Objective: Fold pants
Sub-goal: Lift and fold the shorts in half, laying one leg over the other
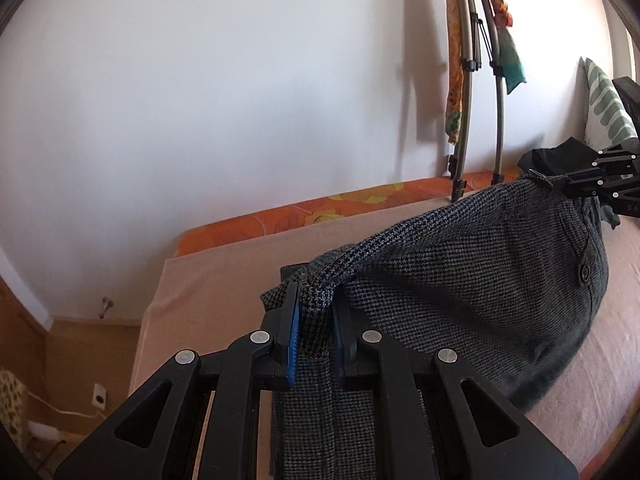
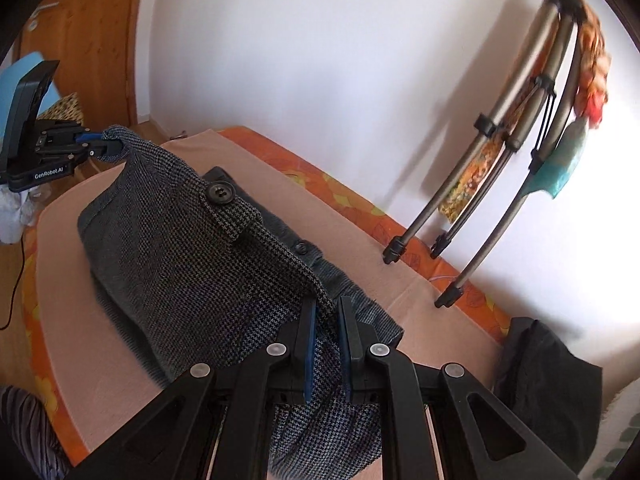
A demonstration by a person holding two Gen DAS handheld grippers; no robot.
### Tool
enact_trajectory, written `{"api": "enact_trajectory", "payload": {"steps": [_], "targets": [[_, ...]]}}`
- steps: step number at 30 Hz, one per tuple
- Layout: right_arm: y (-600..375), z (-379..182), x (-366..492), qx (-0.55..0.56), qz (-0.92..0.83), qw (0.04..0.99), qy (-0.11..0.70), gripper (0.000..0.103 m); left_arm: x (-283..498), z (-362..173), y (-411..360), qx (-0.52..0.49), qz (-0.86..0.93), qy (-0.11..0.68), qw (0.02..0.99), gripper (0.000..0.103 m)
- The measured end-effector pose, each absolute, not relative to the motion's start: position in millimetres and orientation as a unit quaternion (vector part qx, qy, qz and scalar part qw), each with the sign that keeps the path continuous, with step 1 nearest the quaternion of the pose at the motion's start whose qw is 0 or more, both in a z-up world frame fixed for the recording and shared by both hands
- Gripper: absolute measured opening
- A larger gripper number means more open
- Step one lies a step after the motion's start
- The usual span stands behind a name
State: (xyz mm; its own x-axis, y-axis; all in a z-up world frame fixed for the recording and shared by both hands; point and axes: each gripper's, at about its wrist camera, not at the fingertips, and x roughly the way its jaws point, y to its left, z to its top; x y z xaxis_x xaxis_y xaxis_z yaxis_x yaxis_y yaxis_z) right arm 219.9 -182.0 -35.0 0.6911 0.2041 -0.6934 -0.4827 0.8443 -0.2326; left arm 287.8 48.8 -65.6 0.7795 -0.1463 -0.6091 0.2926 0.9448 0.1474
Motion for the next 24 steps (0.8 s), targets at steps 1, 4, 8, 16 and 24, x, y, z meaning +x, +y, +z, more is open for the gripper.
{"api": "enact_trajectory", "payload": {"steps": [1,4,8,16,24], "targets": [[-183.6,-40.5,232.5,-0.198,0.188,0.896,0.351,0.008,299.5,-71.3,44.6,0.123,-0.118,0.318,0.933,0.012],[-187.7,-63.4,267.3,-0.186,0.179,0.887,0.382,0.008,332.3,-91.3,30.9,0.146,-0.119,0.340,0.921,0.012],[-194.5,-90.0,302.6,-0.178,0.172,0.877,0.411,0.008,365.0,-114.9,20.4,0.163,-0.117,0.368,0.908,0.012],[-196.1,-116.7,328.2,-0.167,0.172,0.869,0.434,0.008,387.2,-140.7,21.1,0.148,-0.112,0.397,0.899,0.012],[-192.4,-121.2,341.9,-0.171,0.153,0.872,0.433,0.008,405.7,-132.1,49.0,0.135,-0.017,0.399,0.907,0.038]]}}
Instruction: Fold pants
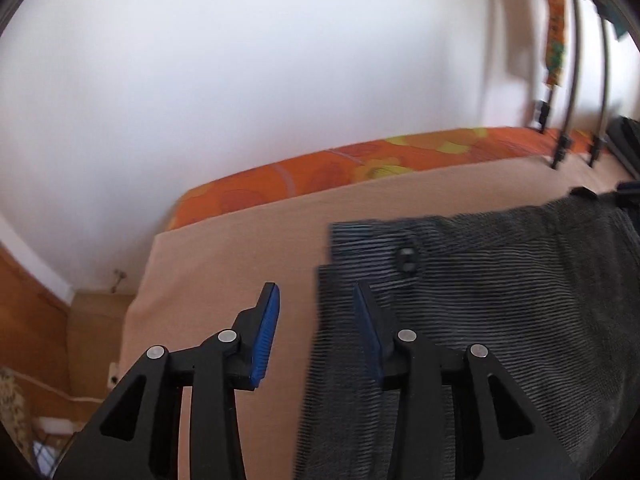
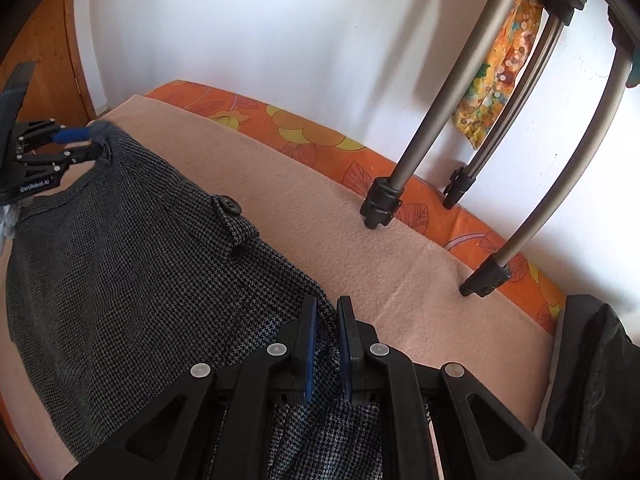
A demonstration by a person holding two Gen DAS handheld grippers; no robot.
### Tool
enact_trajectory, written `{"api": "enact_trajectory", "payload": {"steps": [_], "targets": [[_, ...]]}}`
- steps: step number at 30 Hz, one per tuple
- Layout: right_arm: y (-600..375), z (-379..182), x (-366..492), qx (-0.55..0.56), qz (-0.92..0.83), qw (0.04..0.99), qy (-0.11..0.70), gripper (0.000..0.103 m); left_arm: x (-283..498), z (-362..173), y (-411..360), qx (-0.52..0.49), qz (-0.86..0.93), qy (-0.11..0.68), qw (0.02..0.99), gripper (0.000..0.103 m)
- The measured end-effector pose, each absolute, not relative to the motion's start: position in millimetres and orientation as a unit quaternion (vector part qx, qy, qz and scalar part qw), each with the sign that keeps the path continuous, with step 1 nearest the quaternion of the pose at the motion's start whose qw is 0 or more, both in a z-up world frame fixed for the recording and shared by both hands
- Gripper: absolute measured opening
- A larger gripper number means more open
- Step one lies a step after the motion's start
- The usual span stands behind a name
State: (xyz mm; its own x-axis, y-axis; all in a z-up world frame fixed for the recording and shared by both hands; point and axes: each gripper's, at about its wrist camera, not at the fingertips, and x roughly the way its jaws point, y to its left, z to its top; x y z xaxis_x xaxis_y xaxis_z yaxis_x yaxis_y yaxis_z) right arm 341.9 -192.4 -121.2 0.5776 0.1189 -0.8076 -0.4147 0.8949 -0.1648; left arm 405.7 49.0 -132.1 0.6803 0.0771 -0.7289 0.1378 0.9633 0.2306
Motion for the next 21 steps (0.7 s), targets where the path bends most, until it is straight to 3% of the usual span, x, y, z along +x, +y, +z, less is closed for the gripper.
{"api": "enact_trajectory", "payload": {"steps": [11,12,13,15,17,21], "targets": [[-192.1,-122.7,353.2,-0.158,0.150,0.879,0.424,0.009,338.7,-97.3,99.5,0.089,-0.016,0.386,0.918,0.039],[-192.1,-121.7,353.3,-0.155,0.149,0.881,0.422,0.011,328.9,-97.3,101.5,0.085,-0.022,0.389,0.917,0.042],[-193.4,-119.3,352.5,-0.152,0.146,0.882,0.421,0.020,320.3,-98.5,103.4,0.083,-0.029,0.394,0.915,0.046],[-199.6,-110.1,345.2,-0.136,0.138,0.891,0.411,0.044,304.7,-102.1,107.2,0.073,-0.031,0.403,0.912,0.057],[-208.0,-98.2,331.0,-0.116,0.134,0.898,0.402,0.047,291.8,-108.0,113.4,0.044,-0.041,0.419,0.906,0.065],[-211.6,-76.4,280.7,-0.076,0.166,0.900,0.395,0.048,280.3,-127.0,120.3,0.004,-0.056,0.456,0.888,0.065]]}}
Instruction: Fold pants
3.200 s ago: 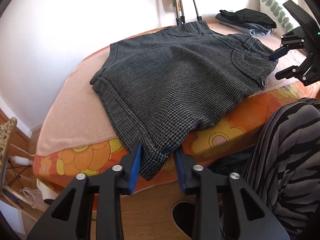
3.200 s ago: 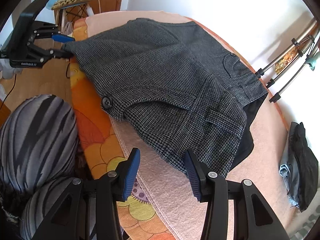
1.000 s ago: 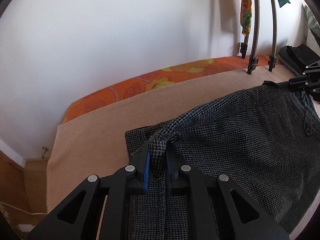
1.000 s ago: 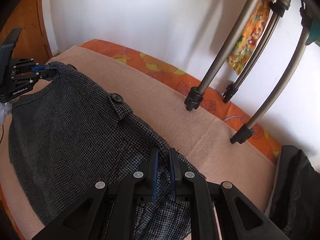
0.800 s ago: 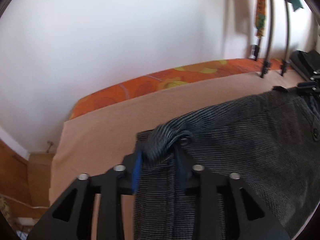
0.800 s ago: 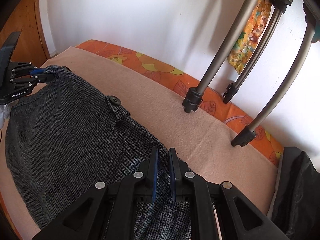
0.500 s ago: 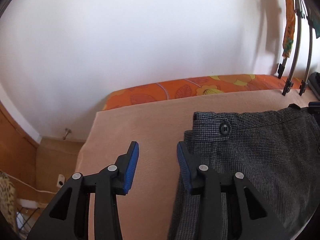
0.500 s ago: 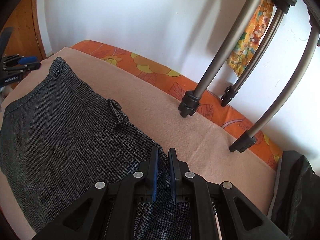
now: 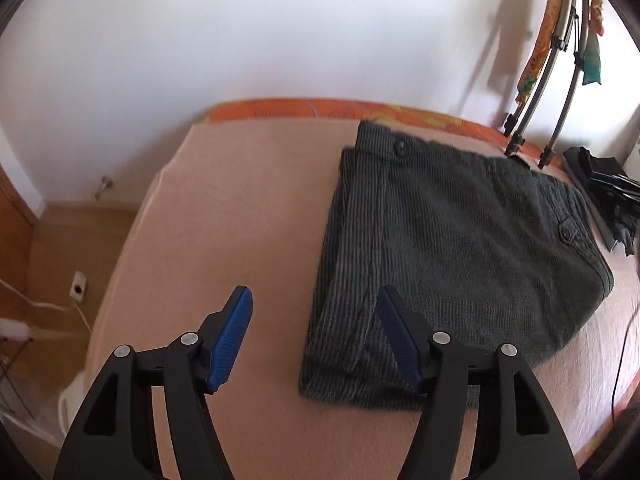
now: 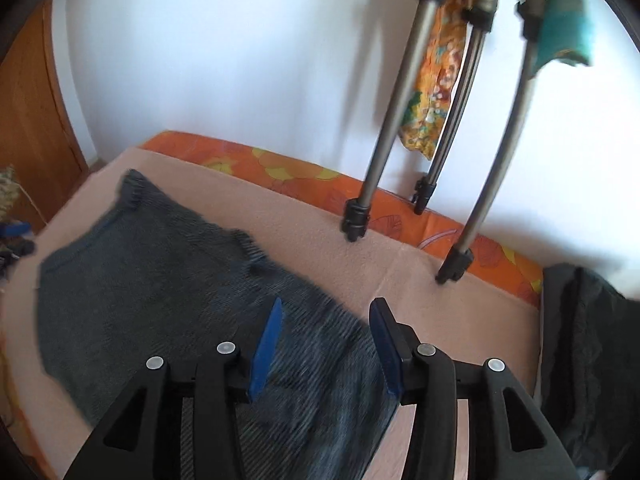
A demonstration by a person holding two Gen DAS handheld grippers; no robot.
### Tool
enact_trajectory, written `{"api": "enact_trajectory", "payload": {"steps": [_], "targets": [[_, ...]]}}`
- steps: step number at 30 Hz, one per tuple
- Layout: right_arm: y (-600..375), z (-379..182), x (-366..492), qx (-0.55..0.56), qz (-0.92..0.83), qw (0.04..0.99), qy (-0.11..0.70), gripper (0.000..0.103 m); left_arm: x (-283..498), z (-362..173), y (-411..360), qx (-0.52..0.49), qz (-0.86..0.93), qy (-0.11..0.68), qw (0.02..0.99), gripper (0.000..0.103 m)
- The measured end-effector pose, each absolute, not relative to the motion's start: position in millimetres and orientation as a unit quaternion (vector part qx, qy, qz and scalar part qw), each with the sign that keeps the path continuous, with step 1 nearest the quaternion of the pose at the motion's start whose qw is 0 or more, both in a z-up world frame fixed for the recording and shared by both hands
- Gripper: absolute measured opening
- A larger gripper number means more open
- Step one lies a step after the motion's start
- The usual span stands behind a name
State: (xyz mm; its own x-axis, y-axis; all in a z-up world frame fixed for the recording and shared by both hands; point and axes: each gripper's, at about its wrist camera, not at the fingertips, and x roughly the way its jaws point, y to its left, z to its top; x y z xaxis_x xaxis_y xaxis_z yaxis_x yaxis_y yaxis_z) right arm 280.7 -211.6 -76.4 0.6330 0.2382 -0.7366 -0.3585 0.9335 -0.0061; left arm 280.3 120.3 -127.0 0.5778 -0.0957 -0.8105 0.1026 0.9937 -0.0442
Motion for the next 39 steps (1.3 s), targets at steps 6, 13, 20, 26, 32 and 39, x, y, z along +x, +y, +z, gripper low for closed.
{"api": "enact_trajectory", "payload": {"steps": [6,13,20,26,32,39], "targets": [[-149.0,-66.4,191.3,-0.095,0.282,0.869,0.396,0.048,277.2,-145.7,132.0,-0.067,-0.069,0.475,0.874,0.065],[-46.2,-102.0,150.9,-0.142,0.355,0.821,0.425,0.047,276.5,-155.0,137.0,-0.094,-0.084,0.477,0.870,0.051],[14.2,-147.0,141.8,-0.165,0.356,0.798,0.458,0.047,276.0,-158.5,129.6,-0.096,-0.107,0.474,0.869,0.023],[32.0,-164.6,138.9,-0.214,0.316,0.807,0.451,0.039,273.1,-153.2,128.1,-0.090,-0.119,0.462,0.874,0.016],[31.0,-155.2,138.1,-0.218,0.319,0.807,0.446,0.013,265.5,-141.2,127.9,-0.086,-0.122,0.446,0.883,0.014],[9.8,-122.9,130.9,-0.203,0.345,0.804,0.440,0.011,245.9,-139.9,132.6,-0.087,-0.116,0.446,0.883,0.014]]}}
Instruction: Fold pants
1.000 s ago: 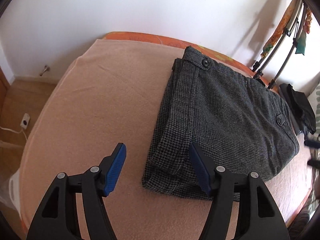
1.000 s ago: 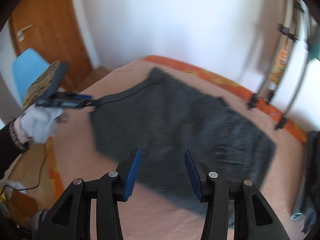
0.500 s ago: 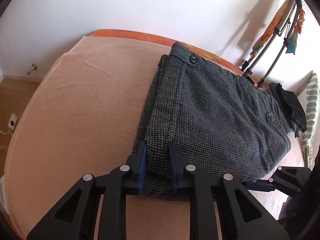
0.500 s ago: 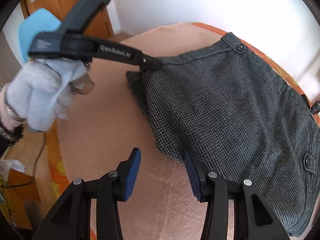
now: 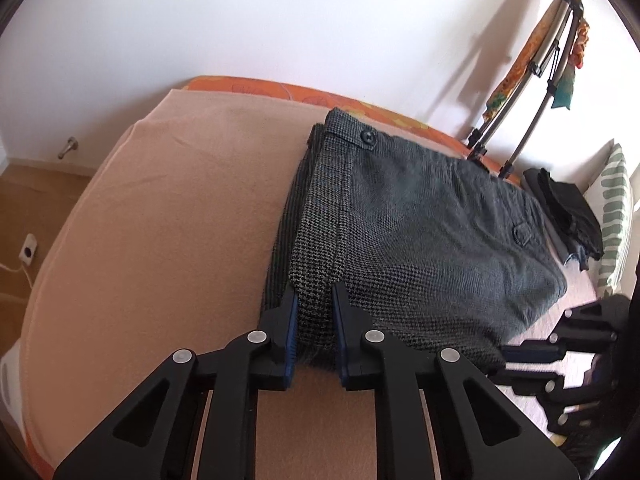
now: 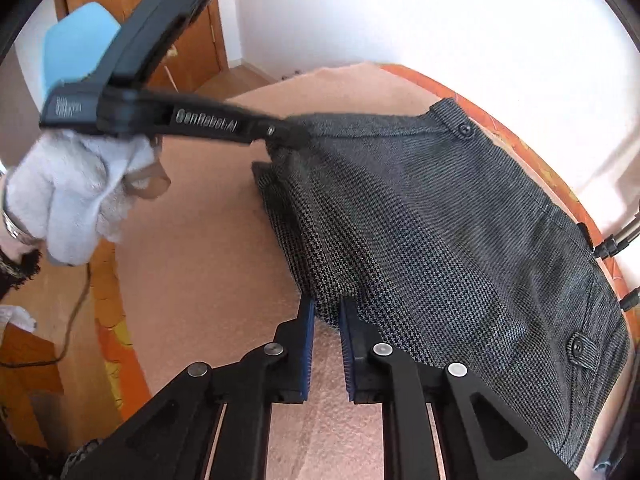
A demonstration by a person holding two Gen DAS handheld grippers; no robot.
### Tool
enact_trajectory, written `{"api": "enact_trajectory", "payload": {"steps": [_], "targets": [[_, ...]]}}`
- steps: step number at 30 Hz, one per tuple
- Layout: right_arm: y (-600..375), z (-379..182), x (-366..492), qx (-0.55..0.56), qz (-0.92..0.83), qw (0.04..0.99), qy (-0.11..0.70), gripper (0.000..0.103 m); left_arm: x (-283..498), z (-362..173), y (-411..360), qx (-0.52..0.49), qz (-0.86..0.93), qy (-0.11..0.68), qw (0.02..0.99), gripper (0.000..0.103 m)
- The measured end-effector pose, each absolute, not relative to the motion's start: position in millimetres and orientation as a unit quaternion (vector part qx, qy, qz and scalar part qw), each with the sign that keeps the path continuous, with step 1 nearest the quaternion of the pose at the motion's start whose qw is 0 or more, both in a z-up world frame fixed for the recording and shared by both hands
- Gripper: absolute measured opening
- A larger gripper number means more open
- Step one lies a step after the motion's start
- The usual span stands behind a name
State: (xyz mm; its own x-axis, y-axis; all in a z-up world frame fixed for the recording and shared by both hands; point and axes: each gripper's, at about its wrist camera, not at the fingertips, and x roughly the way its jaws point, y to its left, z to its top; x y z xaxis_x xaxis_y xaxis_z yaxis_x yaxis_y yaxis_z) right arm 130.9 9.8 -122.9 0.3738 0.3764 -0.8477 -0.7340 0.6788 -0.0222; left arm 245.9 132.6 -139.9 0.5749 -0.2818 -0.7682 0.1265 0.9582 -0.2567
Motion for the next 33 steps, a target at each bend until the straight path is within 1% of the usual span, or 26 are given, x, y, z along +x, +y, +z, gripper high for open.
{"api": "enact_trajectory", "payload": {"steps": [4,6,7,8,9,10,11,14,16,18,22,24,26,28,30,33], "targets": [[5.7,-139.7,129.2,-0.200,0.353,0.791,0.457,0.011,243.4,-152.6,128.2,-0.068,-0.097,0.456,0.882,0.014],[2.4,-146.7,130.9,-0.182,0.365,0.779,0.477,0.014,244.1,-155.1,127.2,-0.064,-0.091,0.459,0.882,0.015],[-2.8,-146.9,127.6,-0.168,0.371,0.777,0.480,0.016,243.8,-153.7,126.4,-0.059,-0.088,0.457,0.883,0.017],[-9.6,-144.9,123.5,-0.162,0.370,0.781,0.476,0.022,243.4,-150.8,125.6,-0.051,-0.084,0.455,0.885,0.022],[-18.8,-141.1,118.0,-0.158,0.363,0.790,0.468,0.035,242.4,-147.9,125.5,-0.044,-0.081,0.452,0.887,0.029],[-30.9,-136.9,113.1,-0.150,0.354,0.800,0.461,0.038,241.2,-144.1,126.4,-0.037,-0.073,0.448,0.890,0.032],[-46.3,-132.6,110.0,-0.136,0.342,0.809,0.459,0.039,240.1,-140.7,127.8,-0.034,-0.067,0.442,0.894,0.034],[-100.9,-121.3,106.2,-0.074,0.288,0.840,0.454,0.043,234.0,-125.9,126.6,-0.018,-0.060,0.422,0.904,0.034],[-142.8,-114.9,106.5,-0.039,0.237,0.863,0.445,0.050,229.2,-115.0,117.6,0.002,-0.062,0.408,0.911,0.034],[-182.8,-114.1,108.8,-0.013,0.186,0.881,0.435,0.053,226.4,-103.2,104.2,0.016,-0.069,0.392,0.917,0.034],[-257.5,-113.7,122.4,0.053,0.077,0.896,0.435,0.055,230.1,-89.2,63.8,0.043,-0.118,0.378,0.917,0.034],[-288.0,-119.3,128.4,0.110,0.043,0.885,0.449,0.057,238.3,-89.7,35.8,0.061,-0.142,0.381,0.912,0.034],[-310.7,-128.7,128.9,0.175,0.037,0.870,0.459,0.058,246.7,-93.8,14.0,0.063,-0.168,0.391,0.903,0.034],[-318.9,-138.6,127.2,0.227,0.035,0.855,0.466,0.058,257.9,-101.2,-9.3,0.064,-0.192,0.405,0.891,0.034],[-320.8,-151.8,130.1,0.253,0.033,0.845,0.469,0.058,271.0,-110.3,-32.1,0.071,-0.203,0.416,0.883,0.034],[-322.9,-159.8,129.6,0.296,0.037,0.834,0.465,0.064,278.8,-122.6,-56.9,0.082,-0.216,0.424,0.876,0.034]]}}
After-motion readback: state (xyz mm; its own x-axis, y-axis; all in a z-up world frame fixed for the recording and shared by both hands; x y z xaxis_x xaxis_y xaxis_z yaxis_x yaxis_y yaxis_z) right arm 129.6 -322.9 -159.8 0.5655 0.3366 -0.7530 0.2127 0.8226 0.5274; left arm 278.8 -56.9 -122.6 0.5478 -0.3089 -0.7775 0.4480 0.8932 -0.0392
